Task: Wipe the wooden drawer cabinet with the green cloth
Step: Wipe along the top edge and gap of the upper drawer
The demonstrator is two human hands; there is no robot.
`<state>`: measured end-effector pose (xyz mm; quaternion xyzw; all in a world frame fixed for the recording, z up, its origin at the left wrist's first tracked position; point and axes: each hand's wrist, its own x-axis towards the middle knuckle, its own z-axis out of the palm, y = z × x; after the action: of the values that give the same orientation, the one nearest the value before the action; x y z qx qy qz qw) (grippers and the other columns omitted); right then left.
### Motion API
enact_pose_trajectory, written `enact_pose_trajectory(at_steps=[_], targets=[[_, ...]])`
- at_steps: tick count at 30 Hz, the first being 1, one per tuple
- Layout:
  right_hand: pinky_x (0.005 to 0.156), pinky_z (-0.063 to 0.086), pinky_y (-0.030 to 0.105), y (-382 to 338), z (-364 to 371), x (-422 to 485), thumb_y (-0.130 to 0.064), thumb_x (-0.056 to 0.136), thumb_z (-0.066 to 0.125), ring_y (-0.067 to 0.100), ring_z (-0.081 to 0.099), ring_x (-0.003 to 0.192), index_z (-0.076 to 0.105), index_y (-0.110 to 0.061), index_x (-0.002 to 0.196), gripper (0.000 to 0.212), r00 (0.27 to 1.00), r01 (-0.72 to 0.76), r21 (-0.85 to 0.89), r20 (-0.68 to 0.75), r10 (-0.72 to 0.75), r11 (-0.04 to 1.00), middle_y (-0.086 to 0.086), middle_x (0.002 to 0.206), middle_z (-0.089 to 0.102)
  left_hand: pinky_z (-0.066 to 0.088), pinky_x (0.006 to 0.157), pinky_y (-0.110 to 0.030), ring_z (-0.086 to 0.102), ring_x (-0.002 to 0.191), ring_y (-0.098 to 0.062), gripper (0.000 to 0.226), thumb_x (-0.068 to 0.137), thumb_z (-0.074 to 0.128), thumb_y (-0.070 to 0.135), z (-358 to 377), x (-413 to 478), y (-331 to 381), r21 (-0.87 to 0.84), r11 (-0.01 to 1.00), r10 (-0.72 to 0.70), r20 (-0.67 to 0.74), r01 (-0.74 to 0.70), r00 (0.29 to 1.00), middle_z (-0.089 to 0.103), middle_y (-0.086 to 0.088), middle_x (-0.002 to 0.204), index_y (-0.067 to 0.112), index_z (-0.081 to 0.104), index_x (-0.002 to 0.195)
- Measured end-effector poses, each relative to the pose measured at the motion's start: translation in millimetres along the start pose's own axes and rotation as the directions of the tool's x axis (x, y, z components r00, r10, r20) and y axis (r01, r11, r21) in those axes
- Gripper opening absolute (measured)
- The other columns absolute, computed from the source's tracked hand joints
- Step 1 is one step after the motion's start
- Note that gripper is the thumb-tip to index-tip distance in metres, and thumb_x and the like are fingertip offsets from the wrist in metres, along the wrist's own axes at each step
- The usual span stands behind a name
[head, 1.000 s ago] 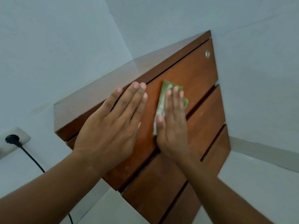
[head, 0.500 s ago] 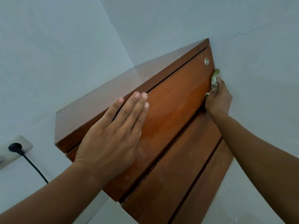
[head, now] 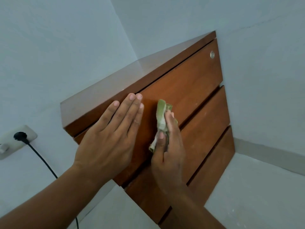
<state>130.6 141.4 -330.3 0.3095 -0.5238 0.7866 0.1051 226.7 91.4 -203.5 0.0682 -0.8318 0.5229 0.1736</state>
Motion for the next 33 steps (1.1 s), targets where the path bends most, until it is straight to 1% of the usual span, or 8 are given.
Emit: enact_pose_trajectory(at_steps=[4, 9, 16, 20, 23, 25, 27, 33], targets=[[0.127, 0.012, 0.05, -3.7, 17.4, -17.3, -0.024, 0.104, 0.037, 0.031, 0.004, 0.157, 0.024, -0.01, 0.157, 0.057, 0.937, 0.279, -0.135, 0.254, -0.239, 0.951, 0.012, 0.169, 0.013, 0.015, 0.127, -0.051, 0.018, 0.155, -0.04, 0.061, 0.108, 0.03, 0.027, -3.6, -32.7, -6.1, 0.031, 0.999, -0.009, -0.019, 0.01, 1.0, 0.018, -0.029, 0.165, -0.008, 0.022, 0.157], [0.127, 0.006, 0.048, 8.6, 14.6, 0.0, -0.033, 0.104, 0.031, 0.03, -0.001, 0.157, 0.014, -0.022, 0.159, 0.059, 0.899, 0.385, -0.247, 0.318, -0.301, 0.889, 0.008, 0.17, 0.005, 0.016, 0.127, -0.05, 0.019, 0.155, -0.039, 0.062, 0.109, 0.032, 0.031, -6.6, -64.0, -15.5, 0.055, 0.998, 0.012, 0.009, -0.013, 1.0, 0.021, -0.028, 0.165, -0.007, 0.026, 0.157], [0.127, 0.015, 0.051, 51.9, -7.8, 79.9, -0.015, 0.109, 0.033, 0.025, 0.004, 0.158, 0.023, -0.017, 0.16, 0.052, 0.99, 0.132, -0.271, 0.082, -0.114, 0.954, 0.006, 0.169, 0.013, 0.012, 0.128, -0.048, 0.015, 0.156, -0.037, 0.062, 0.108, 0.032, 0.028, -3.7, -69.5, 0.9, 0.022, 1.0, -0.006, 0.022, 0.005, 1.0, 0.017, -0.026, 0.167, -0.007, 0.021, 0.158], [0.12, 0.036, 0.045, 69.7, -36.8, 121.8, -0.001, 0.102, 0.038, 0.025, 0.036, 0.146, 0.04, -0.017, 0.154, 0.054, 0.99, -0.125, -0.213, -0.095, 0.107, 0.969, 0.007, 0.159, 0.038, 0.013, 0.127, -0.049, 0.013, 0.157, -0.037, 0.062, 0.107, 0.031, 0.025, -1.9, -74.4, 21.3, -0.033, 0.999, -0.03, 0.058, 0.031, 0.998, 0.013, -0.026, 0.168, -0.007, 0.017, 0.159], [0.106, 0.049, 0.027, 56.5, -52.0, 132.7, -0.007, 0.105, 0.04, -0.002, 0.053, 0.121, 0.051, -0.02, 0.146, 0.045, 0.929, -0.316, -0.118, -0.239, 0.282, 0.941, -0.008, 0.14, 0.053, 0.012, 0.127, -0.05, 0.01, 0.157, -0.038, 0.065, 0.106, 0.036, 0.026, 0.1, -74.2, 35.0, -0.069, 0.996, -0.052, 0.079, 0.058, 0.996, 0.011, -0.027, 0.168, -0.007, 0.016, 0.159], [0.093, 0.053, 0.014, 34.0, -46.8, 124.3, -0.007, 0.105, 0.043, -0.016, 0.055, 0.105, 0.047, -0.017, 0.148, 0.045, 0.959, -0.198, -0.089, -0.225, 0.174, 0.976, -0.013, 0.135, 0.048, 0.011, 0.127, -0.049, 0.01, 0.157, -0.038, 0.068, 0.103, 0.041, 0.025, 1.9, -74.4, 40.8, -0.082, 0.994, -0.059, 0.087, 0.066, 0.994, 0.012, -0.027, 0.168, -0.006, 0.018, 0.159], [0.088, 0.057, 0.018, 6.4, -28.0, 107.9, -0.002, 0.103, 0.044, -0.004, 0.059, 0.111, 0.044, -0.009, 0.15, 0.047, 0.988, 0.093, -0.068, -0.114, -0.1, 0.993, 0.001, 0.146, 0.048, 0.012, 0.127, -0.049, 0.01, 0.157, -0.038, 0.069, 0.103, 0.043, 0.025, 2.9, -74.9, 42.6, -0.076, 0.995, -0.058, 0.093, 0.065, 0.994, 0.012, -0.027, 0.168, -0.006, 0.018, 0.159], [0.121, 0.032, 0.053, -21.2, 19.6, 77.8, 0.019, 0.092, 0.05, 0.043, 0.035, 0.147, 0.049, 0.009, 0.141, 0.05, 0.755, 0.623, -0.011, 0.271, -0.597, 0.782, 0.026, 0.151, 0.045, 0.015, 0.126, -0.049, 0.014, 0.157, -0.038, 0.064, 0.107, 0.033, 0.028, 0.9, -73.3, 27.6, -0.005, 1.0, 0.018, 0.094, -0.018, 0.995, 0.013, -0.027, 0.167, -0.007, 0.018, 0.159]])
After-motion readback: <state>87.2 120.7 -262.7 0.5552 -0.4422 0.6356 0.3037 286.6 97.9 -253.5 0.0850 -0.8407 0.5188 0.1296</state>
